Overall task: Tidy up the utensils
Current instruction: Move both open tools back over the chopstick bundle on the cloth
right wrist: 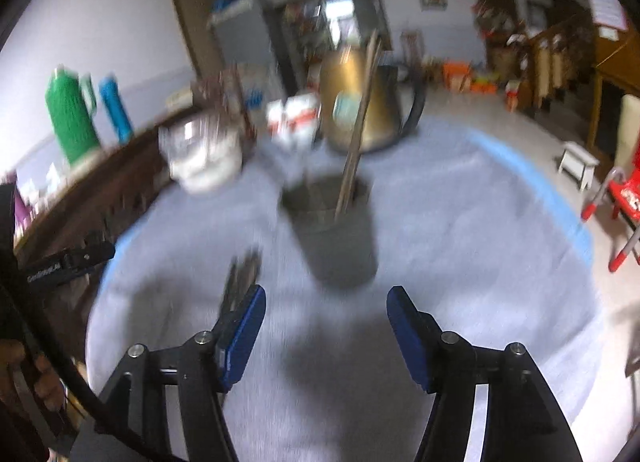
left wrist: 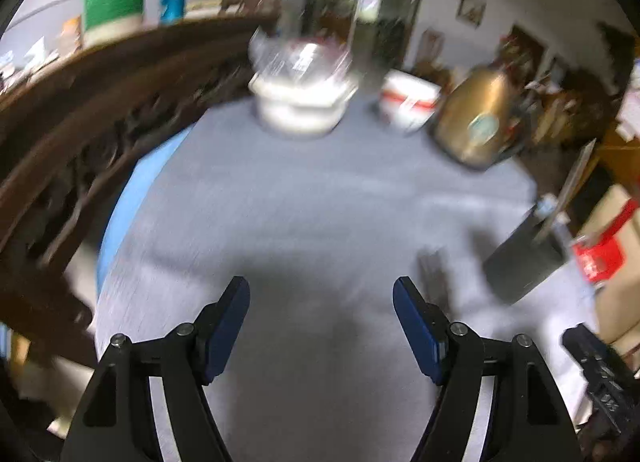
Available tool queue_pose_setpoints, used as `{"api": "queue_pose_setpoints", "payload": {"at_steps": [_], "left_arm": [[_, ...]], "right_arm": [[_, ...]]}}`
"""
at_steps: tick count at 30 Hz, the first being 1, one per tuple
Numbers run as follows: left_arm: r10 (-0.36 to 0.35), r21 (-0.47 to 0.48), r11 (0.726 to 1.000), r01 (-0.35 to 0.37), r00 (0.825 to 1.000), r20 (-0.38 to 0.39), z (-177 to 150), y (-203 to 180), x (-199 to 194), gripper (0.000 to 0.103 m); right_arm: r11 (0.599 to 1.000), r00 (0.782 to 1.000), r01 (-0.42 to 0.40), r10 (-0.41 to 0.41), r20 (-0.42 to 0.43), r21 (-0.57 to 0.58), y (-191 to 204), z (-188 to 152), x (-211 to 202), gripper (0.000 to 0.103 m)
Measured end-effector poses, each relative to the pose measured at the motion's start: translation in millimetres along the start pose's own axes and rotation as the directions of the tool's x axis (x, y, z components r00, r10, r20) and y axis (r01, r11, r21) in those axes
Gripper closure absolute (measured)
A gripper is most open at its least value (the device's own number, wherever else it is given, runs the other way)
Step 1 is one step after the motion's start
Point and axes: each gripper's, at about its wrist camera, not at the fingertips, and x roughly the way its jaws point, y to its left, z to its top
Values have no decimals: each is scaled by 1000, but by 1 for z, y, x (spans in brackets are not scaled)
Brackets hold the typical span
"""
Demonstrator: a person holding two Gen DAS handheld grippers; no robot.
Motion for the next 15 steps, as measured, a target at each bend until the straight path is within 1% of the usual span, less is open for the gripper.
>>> {"api": "queue_pose_setpoints", "payload": {"at_steps": [2,4,7,9,15], "left_arm": [[36,-7,999,-36,998,-52,-10,7,15,28],[48,-8,999,-49,994,-99,-16,11,26,28],[61,-5,998,-62,990,-125,-25,13,33,28],[58,-4,998,-59,988,-144,-28,12,38,28],[58,22,998,-55,983,-173,-32,6,43,28]], "right_arm": [[1000,1000,7,-8,-29,-21,5,-11,12,36],[999,998,17,-19,-65,-43,10,-18,24,36],[998,994,22,-28,-110,-53,14,-24,34,36],[997,991,38,-46,-127,-67,18,-29,39,36],[996,986,52,-63,-156,-70,16,-34,44,36]]}}
